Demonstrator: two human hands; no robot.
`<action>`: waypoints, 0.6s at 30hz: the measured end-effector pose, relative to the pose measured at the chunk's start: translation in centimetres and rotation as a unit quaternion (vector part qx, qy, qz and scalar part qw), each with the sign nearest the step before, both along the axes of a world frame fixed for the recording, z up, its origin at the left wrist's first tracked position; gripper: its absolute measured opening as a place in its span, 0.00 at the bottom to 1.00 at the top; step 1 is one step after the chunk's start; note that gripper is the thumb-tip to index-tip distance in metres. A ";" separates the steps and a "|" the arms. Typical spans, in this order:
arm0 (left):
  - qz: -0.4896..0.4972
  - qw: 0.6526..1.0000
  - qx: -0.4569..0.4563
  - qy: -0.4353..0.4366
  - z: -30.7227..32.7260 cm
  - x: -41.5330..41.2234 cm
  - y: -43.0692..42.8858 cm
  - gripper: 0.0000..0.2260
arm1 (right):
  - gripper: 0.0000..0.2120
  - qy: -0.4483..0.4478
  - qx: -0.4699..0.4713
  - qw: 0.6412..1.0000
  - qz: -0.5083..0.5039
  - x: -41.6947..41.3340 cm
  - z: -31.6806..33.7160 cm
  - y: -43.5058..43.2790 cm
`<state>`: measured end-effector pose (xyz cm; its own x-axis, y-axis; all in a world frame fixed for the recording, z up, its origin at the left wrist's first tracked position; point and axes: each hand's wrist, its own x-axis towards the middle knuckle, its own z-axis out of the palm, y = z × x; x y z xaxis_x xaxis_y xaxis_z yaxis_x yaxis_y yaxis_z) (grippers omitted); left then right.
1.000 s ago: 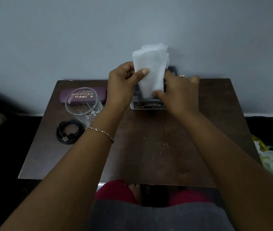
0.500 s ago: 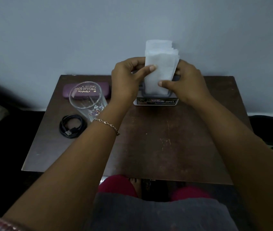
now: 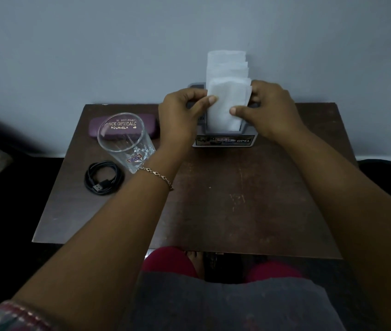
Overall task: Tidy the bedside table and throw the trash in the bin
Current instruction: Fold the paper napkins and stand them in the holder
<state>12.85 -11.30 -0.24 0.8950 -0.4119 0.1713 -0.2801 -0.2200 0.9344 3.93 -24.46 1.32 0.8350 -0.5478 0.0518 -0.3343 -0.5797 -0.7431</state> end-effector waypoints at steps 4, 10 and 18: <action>0.022 1.000 -0.015 -0.003 0.1 0.0 0.1 0.06 | 0.16 -0.028 0.010 1.000 -0.007 0.0 -0.1 0.1; 0.019 1.000 0.013 -0.006 -1.4 -0.2 0.5 0.12 | 0.15 -0.033 0.007 0.999 -0.005 0.0 -0.1 0.6; 0.056 0.977 -0.096 0.185 -2.3 -2.0 0.8 0.22 | 0.15 -0.134 0.204 0.950 -0.197 -2.6 -3.1 0.7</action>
<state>10.84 -10.55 -2.59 0.9478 -0.3004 -0.1071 0.0993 -0.0413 0.9942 1.35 -23.75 -1.78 0.5473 -0.8355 -0.0499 -0.2332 -0.0950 -0.9678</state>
